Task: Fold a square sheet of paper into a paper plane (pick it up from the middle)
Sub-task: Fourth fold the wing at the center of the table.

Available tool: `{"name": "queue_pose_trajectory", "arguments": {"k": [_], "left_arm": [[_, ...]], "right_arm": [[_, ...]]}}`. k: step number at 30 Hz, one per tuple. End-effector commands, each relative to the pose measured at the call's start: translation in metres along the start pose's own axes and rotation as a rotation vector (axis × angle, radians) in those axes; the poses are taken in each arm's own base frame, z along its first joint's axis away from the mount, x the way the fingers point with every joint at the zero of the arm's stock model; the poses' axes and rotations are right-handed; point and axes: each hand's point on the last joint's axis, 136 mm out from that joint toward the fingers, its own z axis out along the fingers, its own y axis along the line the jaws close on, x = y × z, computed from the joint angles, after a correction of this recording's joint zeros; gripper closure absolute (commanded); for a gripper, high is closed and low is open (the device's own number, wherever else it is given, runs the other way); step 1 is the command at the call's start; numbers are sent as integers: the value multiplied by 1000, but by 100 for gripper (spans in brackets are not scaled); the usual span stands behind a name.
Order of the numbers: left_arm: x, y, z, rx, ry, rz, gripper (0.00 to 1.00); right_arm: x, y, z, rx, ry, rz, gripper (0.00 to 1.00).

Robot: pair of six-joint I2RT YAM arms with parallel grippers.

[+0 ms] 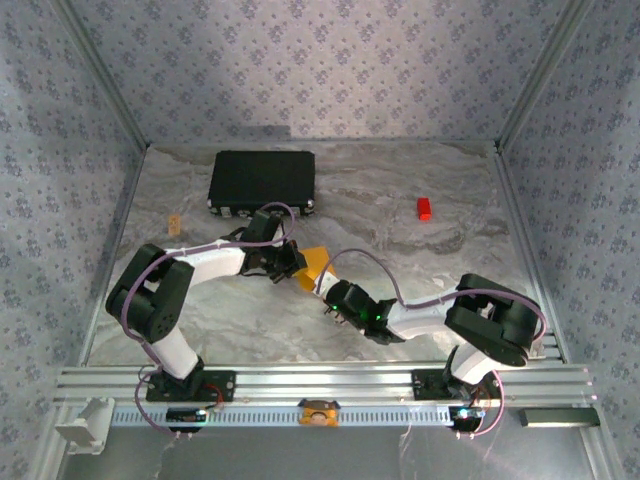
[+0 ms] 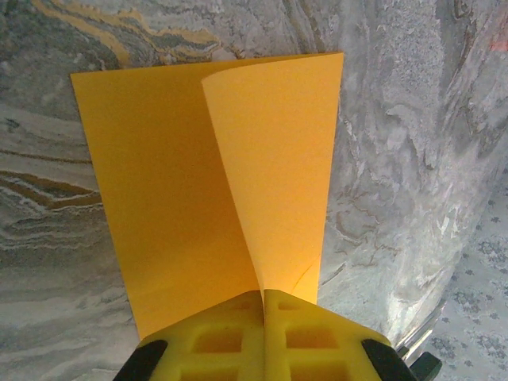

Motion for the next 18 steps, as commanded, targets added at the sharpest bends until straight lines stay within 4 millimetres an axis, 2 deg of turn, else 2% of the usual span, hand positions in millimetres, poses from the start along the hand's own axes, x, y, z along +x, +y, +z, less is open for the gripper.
{"name": "queue_pose_trajectory", "arguments": {"k": [1, 4, 13, 18], "left_arm": [[1, 0, -2, -6, 13, 1, 98], [1, 1, -2, -9, 12, 4, 98], [0, 1, -2, -10, 6, 8, 96], [-1, 0, -3, -9, 5, 12, 96]], "right_arm": [[-14, -4, -2, -1, -36, 47, 81], [-12, -5, -1, -11, -25, 61, 80], [-7, -1, 2, -42, -1, 87, 90], [-13, -1, 1, -53, -2, 119, 80]]}}
